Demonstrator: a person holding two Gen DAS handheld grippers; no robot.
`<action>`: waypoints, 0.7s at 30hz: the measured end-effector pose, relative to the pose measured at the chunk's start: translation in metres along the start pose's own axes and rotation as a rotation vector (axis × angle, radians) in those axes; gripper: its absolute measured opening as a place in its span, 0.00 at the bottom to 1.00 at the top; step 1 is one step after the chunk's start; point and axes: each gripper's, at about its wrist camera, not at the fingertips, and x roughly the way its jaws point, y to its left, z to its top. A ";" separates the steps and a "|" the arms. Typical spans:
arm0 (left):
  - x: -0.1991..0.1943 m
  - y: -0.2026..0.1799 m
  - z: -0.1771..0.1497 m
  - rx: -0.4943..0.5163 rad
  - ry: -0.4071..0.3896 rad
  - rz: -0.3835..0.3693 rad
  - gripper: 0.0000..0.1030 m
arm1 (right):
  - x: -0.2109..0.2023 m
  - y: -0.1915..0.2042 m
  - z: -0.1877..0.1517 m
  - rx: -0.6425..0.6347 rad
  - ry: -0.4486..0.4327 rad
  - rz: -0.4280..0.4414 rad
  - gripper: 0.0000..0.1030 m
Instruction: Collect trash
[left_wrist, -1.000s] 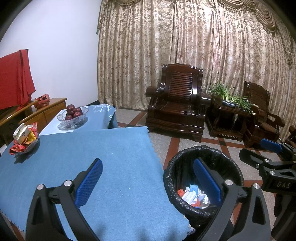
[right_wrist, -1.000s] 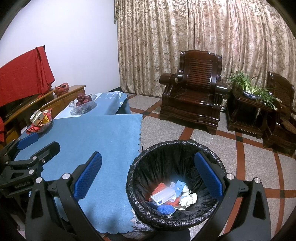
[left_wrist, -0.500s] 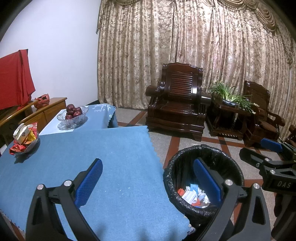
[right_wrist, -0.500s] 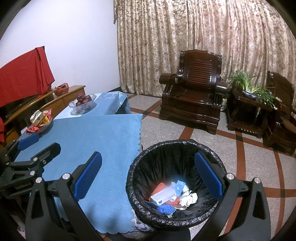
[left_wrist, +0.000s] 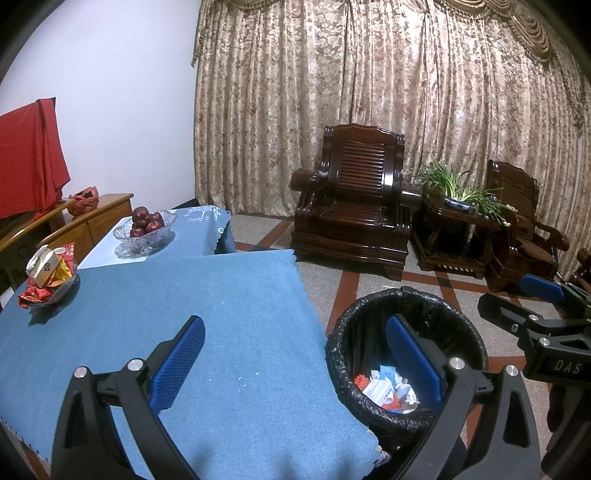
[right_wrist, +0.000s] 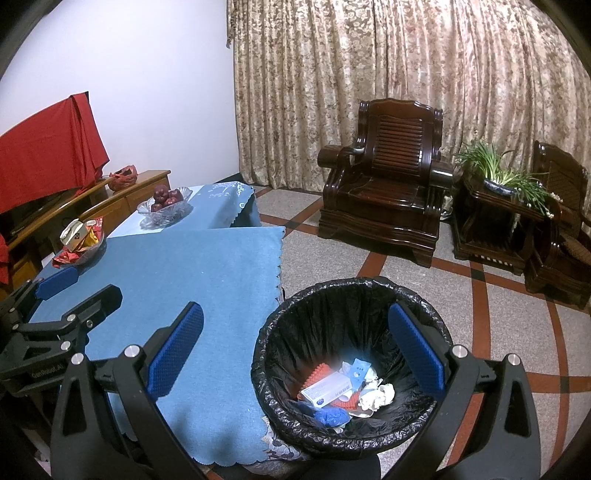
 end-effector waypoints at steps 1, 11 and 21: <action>0.000 0.000 0.000 0.000 0.000 0.000 0.94 | 0.000 0.000 0.000 0.001 0.001 0.000 0.95; -0.001 0.001 0.002 0.000 0.000 0.000 0.94 | 0.000 0.000 0.001 0.001 0.000 0.001 0.95; -0.001 0.000 0.003 0.001 0.002 0.001 0.94 | -0.001 0.000 0.002 0.001 0.001 0.000 0.95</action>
